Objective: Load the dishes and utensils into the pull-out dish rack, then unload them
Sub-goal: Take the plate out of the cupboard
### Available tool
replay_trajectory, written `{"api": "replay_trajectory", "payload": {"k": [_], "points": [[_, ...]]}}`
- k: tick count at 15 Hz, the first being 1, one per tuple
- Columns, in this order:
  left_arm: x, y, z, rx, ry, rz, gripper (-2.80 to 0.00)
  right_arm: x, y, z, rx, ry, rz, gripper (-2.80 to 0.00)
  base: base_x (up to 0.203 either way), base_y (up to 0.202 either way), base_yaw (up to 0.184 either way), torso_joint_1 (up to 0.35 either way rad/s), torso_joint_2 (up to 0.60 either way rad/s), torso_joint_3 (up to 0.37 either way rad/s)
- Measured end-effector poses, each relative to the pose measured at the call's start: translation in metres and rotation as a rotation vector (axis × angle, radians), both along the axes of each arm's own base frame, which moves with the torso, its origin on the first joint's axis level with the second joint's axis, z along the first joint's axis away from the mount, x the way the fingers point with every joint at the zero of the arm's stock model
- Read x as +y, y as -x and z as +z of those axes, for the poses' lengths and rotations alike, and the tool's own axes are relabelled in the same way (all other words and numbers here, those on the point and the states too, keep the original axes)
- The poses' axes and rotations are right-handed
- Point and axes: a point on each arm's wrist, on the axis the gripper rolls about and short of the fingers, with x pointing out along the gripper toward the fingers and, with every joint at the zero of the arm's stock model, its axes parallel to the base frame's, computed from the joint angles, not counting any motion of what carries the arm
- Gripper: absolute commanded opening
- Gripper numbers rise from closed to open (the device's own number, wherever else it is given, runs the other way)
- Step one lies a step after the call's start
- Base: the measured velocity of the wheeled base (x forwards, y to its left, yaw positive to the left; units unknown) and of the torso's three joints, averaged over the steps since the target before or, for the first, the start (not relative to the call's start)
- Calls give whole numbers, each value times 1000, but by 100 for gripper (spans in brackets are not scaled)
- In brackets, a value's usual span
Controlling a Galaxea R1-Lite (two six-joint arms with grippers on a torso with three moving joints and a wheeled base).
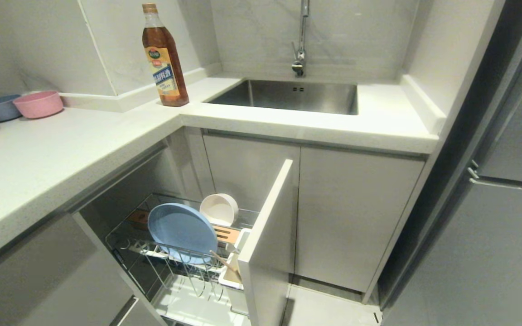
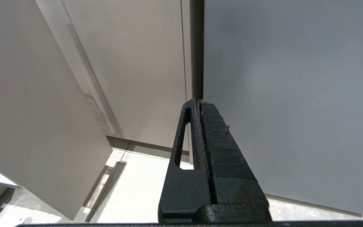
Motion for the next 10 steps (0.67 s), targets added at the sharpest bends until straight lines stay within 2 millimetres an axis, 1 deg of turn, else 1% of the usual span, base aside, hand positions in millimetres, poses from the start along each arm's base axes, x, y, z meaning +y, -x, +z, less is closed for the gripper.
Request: {"api": "replay_trajectory", "payload": {"k": [8, 9, 10], "points": [[0, 0, 1, -8, 7, 0, -280, 0, 0, 0, 0, 0, 0, -280, 0, 0, 0, 0, 0, 0], [0, 1, 7, -50, 20, -3, -280, 0, 0, 0, 0, 0, 0, -280, 0, 0, 0, 0, 0, 0], [0, 5, 22, -123, 43, -13, -280, 0, 0, 0, 0, 0, 0, -280, 0, 0, 0, 0, 0, 0]]}}
